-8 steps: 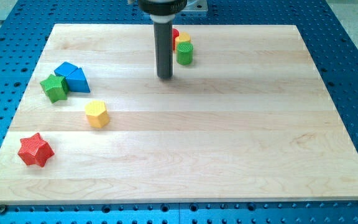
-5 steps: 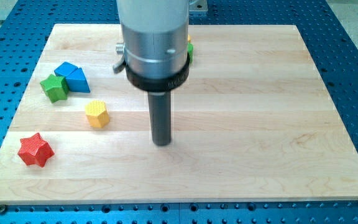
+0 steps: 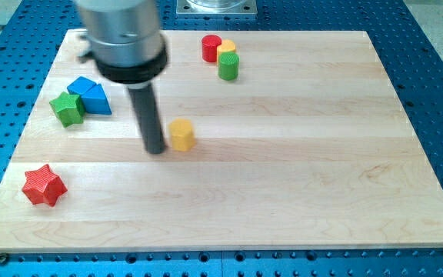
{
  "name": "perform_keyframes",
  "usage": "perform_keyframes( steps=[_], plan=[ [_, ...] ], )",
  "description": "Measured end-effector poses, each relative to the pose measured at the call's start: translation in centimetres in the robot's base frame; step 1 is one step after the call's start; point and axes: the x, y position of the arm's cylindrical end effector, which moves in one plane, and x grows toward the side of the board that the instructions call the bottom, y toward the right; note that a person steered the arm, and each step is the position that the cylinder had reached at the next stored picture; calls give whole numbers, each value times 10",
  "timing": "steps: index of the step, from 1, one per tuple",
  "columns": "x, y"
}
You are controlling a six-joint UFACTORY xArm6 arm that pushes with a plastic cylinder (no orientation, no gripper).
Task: Move the yellow hexagon to the bottom left of the red circle
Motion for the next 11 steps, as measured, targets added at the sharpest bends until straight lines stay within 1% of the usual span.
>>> perform_keyframes(
  steps=[1, 2, 3, 4, 5, 6, 7, 8, 9, 10, 11],
  plan=[
    [14, -19],
    [43, -6],
    [36, 47],
    [-31, 43],
    [-38, 22],
    [-1, -26],
    [-34, -12],
    [-96, -1],
    [-102, -6],
    [-72, -18],
    [-86, 20]
  ],
)
